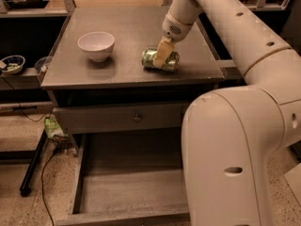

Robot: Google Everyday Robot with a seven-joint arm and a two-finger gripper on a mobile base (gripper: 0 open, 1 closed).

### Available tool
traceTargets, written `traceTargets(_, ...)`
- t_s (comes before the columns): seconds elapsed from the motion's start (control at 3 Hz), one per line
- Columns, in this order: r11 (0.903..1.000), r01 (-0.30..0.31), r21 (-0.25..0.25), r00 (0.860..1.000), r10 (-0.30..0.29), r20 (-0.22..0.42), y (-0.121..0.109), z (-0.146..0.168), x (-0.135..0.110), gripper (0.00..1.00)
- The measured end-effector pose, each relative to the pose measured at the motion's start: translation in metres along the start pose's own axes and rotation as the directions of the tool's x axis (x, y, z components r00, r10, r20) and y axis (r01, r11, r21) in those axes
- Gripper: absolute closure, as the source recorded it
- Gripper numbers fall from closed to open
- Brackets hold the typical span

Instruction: Pick green can from middle drawer and place on counter

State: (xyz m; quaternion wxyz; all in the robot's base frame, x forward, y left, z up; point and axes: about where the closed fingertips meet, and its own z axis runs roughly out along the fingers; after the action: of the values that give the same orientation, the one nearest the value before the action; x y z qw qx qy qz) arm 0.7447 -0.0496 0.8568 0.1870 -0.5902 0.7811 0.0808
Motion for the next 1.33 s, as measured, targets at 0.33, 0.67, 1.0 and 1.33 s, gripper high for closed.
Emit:
traceTargets(0.33, 0.9999, -0.008, -0.008, 1.000, 0.008, 0.014, 0.0013, 0.0022, 0.0023, 0.96)
traceTargets(0.67, 0.9999, -0.008, -0.008, 1.000, 0.008, 0.014, 0.0013, 0.0023, 0.0023, 0.73)
traceTargets(1.0, 0.9999, -0.008, -0.008, 1.000, 0.008, 0.014, 0.0013, 0.0023, 0.0023, 0.50)
traceTargets(1.33, 0.9999, -0.008, -0.008, 1.000, 0.008, 0.014, 0.0013, 0.0023, 0.0023, 0.27)
